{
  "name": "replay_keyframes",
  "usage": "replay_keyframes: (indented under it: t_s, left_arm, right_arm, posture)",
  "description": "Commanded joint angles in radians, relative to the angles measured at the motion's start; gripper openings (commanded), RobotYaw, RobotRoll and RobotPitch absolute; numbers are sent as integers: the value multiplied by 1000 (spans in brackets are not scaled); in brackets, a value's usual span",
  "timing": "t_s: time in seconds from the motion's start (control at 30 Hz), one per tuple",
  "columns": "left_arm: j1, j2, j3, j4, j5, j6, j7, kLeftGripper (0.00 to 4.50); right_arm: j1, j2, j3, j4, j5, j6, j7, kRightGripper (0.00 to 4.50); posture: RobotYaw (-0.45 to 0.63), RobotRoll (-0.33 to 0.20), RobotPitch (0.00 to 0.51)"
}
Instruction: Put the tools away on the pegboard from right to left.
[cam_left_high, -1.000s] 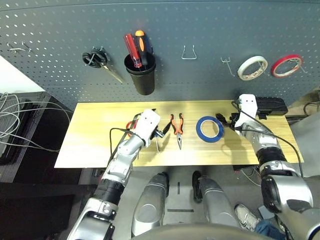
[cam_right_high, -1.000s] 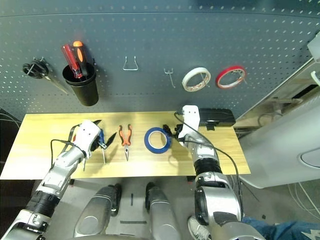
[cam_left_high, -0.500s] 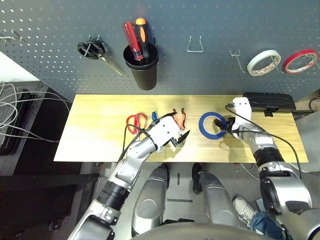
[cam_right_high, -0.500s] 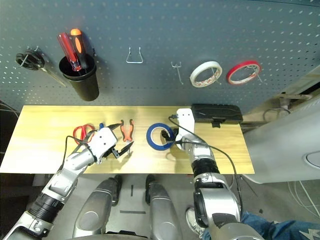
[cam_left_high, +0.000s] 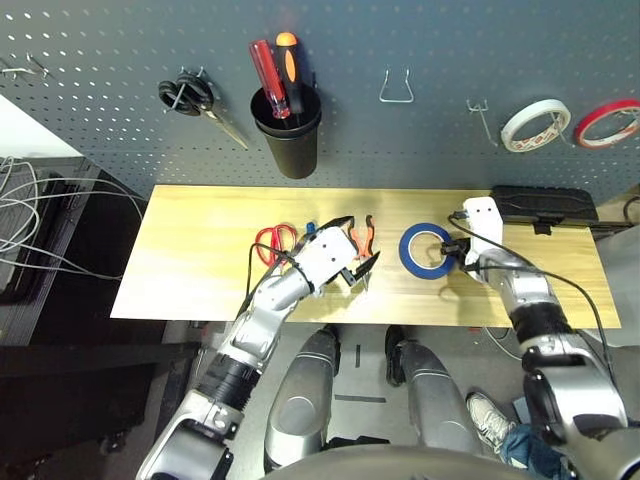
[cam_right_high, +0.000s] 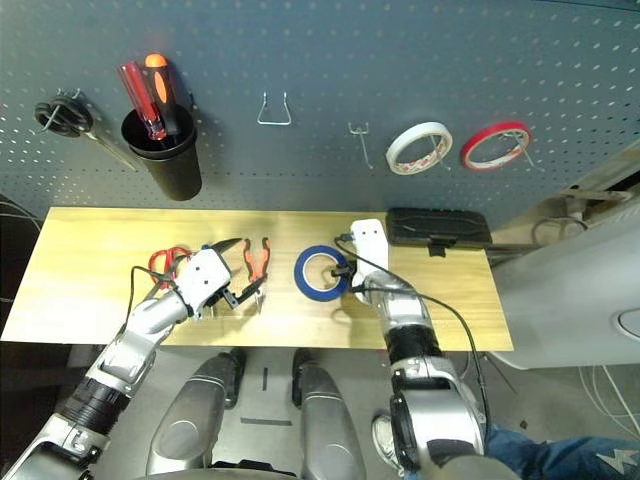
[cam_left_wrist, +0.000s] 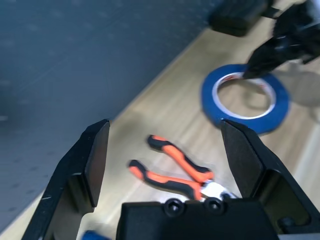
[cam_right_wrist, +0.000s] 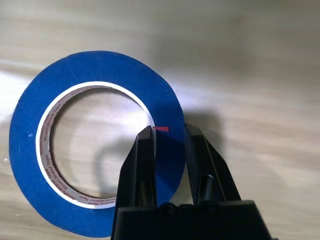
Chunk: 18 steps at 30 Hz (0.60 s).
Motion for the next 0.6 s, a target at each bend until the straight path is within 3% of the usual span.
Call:
replay_keyframes:
  t_s: [0.03, 0.6]
  left_arm:
    - [23, -5, 13, 16, -14, -43, 10, 4500]
    - [-2, -27, 17, -29, -72, -182, -10, 4500]
  right_arm:
    - [80, -17, -16, -118, -4, -91, -10, 718]
    - [132, -145, -6, -173, -84, -678, 23, 716]
  posture:
    - [157, 0, 247]
    - [129, 0, 270]
